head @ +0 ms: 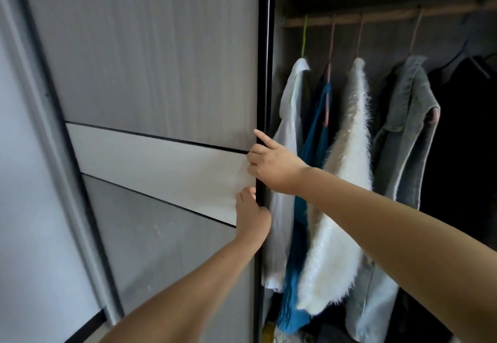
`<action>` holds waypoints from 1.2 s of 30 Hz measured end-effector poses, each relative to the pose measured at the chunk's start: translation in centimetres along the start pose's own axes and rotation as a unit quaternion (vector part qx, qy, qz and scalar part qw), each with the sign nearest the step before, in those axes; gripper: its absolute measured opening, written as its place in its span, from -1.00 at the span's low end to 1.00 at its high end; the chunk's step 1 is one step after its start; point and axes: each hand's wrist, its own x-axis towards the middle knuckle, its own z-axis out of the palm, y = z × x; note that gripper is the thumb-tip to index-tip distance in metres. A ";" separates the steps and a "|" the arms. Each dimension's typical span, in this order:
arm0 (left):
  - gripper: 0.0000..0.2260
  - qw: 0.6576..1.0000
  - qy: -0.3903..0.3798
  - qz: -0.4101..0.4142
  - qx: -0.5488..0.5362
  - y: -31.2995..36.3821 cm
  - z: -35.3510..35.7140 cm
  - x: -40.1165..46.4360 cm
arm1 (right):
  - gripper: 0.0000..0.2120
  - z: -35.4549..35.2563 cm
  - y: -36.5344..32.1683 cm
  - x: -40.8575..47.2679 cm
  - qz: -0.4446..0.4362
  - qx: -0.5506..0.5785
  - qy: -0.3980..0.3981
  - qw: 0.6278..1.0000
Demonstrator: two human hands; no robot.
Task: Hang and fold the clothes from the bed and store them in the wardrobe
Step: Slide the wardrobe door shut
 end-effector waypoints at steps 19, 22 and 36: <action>-0.63 0.970 -0.173 0.167 -0.038 7.9 13.2 -12.9 | -0.86 0.6 3.4 -24.6 0.142 0.008 0.119 0.983; -0.52 0.943 -0.225 0.246 -0.025 9.3 14.3 -14.2 | -0.87 0.7 2.9 -29.1 0.215 0.006 0.071 0.974; -0.17 0.595 0.034 0.703 0.388 25.2 16.0 -7.1 | -0.31 1.8 -8.8 -33.9 0.743 0.470 0.042 0.475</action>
